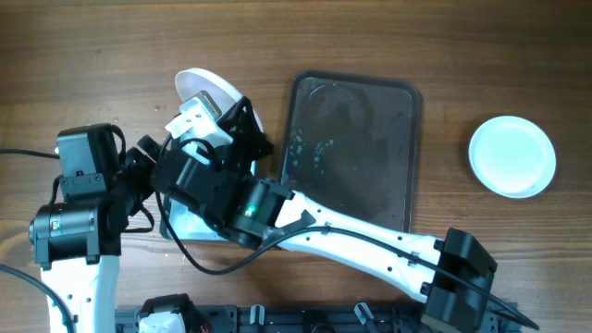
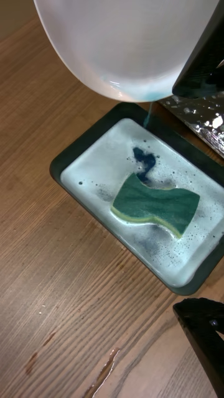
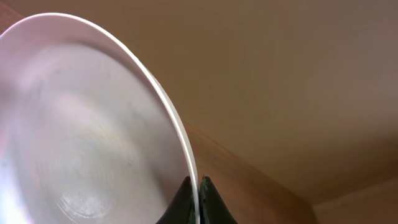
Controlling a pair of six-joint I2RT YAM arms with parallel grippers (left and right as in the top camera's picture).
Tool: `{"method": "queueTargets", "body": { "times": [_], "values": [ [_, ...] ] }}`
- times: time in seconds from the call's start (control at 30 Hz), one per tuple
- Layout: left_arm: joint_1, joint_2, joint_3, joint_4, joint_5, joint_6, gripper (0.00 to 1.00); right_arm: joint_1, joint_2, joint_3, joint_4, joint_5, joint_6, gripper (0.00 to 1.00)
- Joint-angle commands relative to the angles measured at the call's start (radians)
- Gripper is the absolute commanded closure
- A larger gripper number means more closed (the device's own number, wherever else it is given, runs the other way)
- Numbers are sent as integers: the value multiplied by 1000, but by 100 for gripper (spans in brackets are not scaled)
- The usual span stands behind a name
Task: Clean dirty plates on tray and stack at the side
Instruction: 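Lift the plate with the right gripper and dip it in the basin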
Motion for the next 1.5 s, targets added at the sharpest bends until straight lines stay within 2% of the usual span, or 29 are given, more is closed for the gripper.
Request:
{"method": "queueTargets", "body": {
  "times": [0.0, 0.67, 1.47],
  "values": [
    [7, 2, 13, 3, 8, 2, 0, 3, -40, 24, 15, 37, -38, 96],
    [7, 2, 13, 3, 8, 2, 0, 3, -40, 24, 42, 37, -125, 96],
    [7, 2, 13, 3, 8, 2, 0, 3, -40, 24, 61, 37, -142, 96]
  ]
}}
